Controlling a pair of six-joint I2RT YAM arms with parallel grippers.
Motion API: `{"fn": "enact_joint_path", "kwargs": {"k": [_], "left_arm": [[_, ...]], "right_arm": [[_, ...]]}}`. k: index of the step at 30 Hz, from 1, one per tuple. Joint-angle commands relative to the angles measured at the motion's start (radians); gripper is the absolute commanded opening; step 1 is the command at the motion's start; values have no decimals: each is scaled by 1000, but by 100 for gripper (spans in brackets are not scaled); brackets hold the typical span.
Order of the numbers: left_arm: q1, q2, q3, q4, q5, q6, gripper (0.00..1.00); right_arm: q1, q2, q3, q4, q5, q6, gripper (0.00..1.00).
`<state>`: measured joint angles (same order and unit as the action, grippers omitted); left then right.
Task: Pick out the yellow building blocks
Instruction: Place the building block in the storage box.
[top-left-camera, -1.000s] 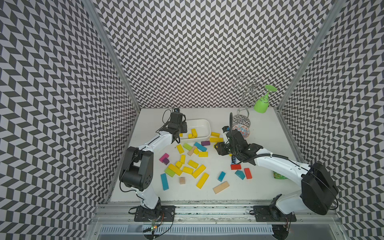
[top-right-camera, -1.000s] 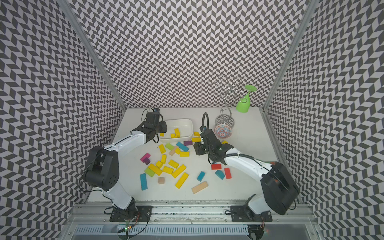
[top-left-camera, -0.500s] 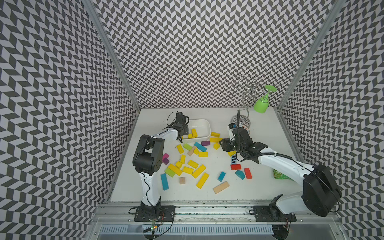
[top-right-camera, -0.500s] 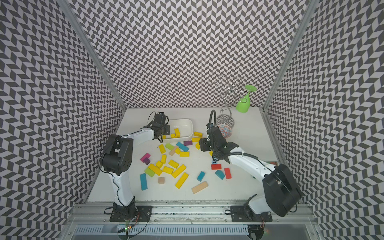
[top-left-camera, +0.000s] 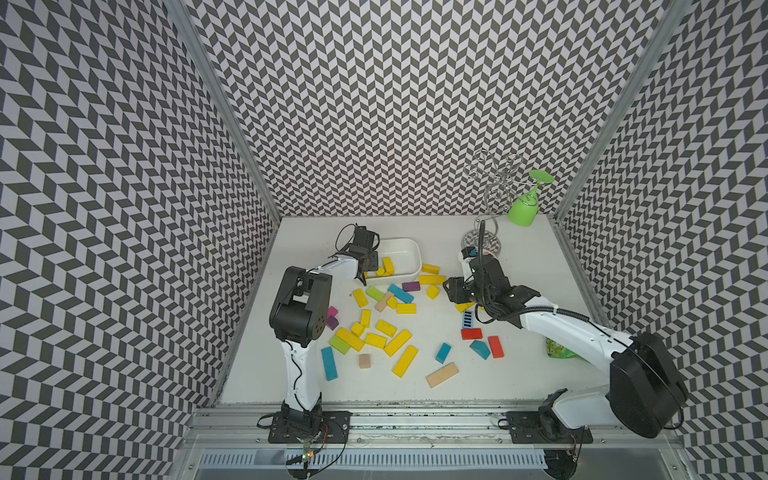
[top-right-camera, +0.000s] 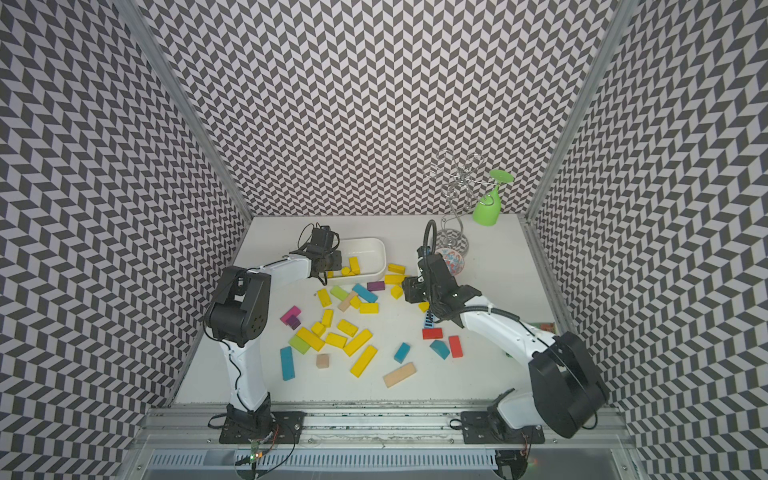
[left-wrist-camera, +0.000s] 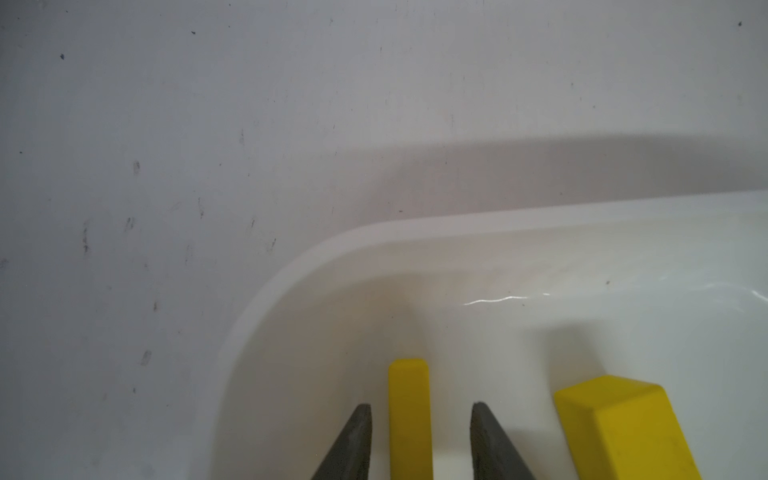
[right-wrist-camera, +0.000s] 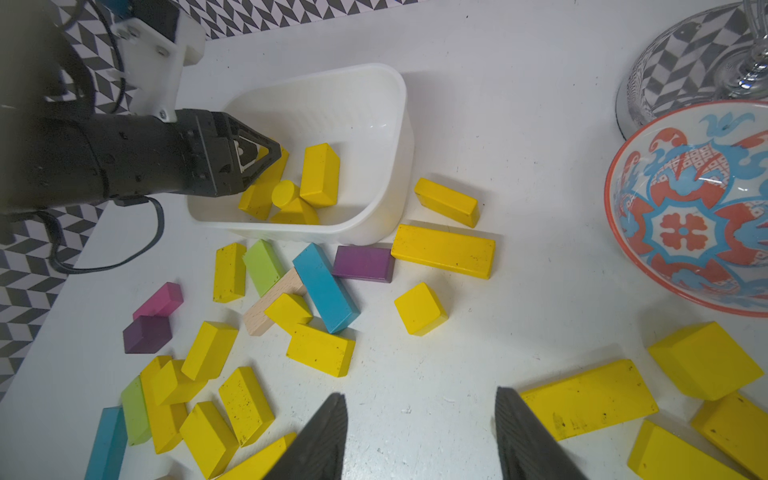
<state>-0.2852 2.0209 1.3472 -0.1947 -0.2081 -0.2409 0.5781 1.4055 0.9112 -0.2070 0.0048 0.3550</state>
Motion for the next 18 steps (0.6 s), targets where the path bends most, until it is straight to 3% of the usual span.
{"fn": "enact_joint_path", "kwargs": {"k": [1,6,18], "left_arm": [[6,-95,38,-15,-10,12,44],[6,-267,-27,27,28,-14,47],[12,-661,-481,115,72,-191,47]], "right_arm": [[-5,-27,-9,41,-27,-33,58],[-2,23,3,19,-53,-71,59],[20,282,152,-155,-34,-277,66]]}}
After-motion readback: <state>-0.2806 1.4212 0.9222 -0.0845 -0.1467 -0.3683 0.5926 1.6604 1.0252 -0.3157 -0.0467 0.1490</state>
